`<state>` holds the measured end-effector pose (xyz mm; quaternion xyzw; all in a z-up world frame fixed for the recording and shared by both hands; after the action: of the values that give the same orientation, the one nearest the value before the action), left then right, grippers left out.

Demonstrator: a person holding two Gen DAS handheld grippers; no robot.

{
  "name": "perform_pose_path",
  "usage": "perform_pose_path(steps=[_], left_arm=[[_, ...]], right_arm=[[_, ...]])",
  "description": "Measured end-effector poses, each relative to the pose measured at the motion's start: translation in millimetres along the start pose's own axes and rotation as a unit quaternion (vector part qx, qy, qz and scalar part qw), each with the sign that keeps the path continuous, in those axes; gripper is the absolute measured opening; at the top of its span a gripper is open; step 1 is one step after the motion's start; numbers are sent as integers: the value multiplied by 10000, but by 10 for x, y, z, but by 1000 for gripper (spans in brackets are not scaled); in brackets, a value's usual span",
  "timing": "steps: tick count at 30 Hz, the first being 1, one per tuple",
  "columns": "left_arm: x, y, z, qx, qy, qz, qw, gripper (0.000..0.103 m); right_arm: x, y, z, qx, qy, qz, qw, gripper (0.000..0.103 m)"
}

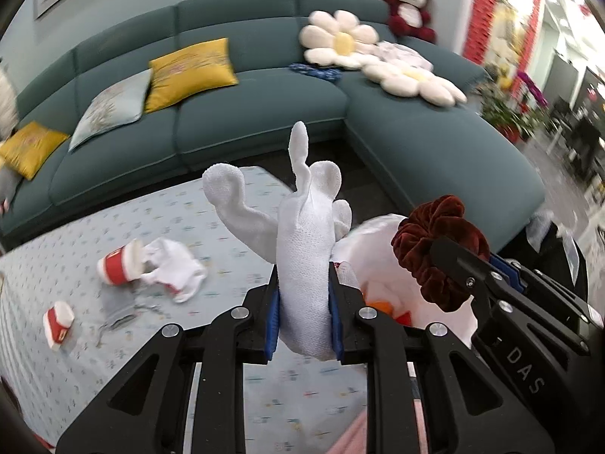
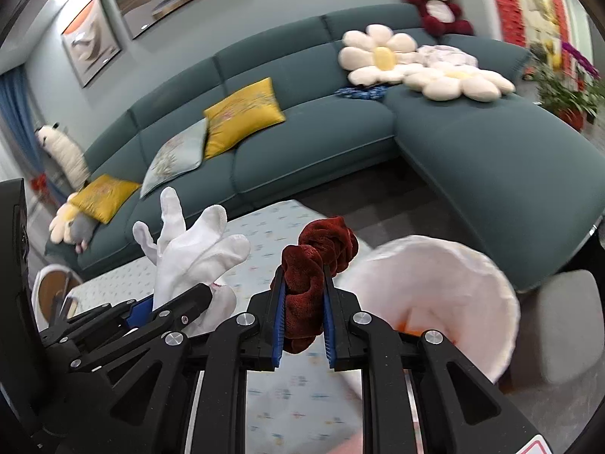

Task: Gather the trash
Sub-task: 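Carry glove and scrunchie over the white bin and open both grippers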

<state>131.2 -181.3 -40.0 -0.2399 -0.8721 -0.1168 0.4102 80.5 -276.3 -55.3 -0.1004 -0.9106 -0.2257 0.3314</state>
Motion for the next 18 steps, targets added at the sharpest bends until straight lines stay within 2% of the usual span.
perform_pose_path(steps=[9,18], left_arm=[[-150,-687,22,-534,134,259,9981,21],[-333,-994,45,-717,286,329,9965,22]], right_arm=[[76,-647,82,-412,-20,264,9988,16],[40,-1014,234,-691,46,361,9969,16]])
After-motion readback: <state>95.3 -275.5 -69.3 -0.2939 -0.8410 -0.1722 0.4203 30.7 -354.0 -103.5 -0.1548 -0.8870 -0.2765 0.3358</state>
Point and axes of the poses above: each gripper's, at about its wrist camera, not at the fingertips, and x roughly against the way its jaws point, y to its left, z to its underside, the point moved 6 cm from there along -x, roughly the way its jaws point, and after that the axes turned 2 degrees about -z, right-handed, at the moved point
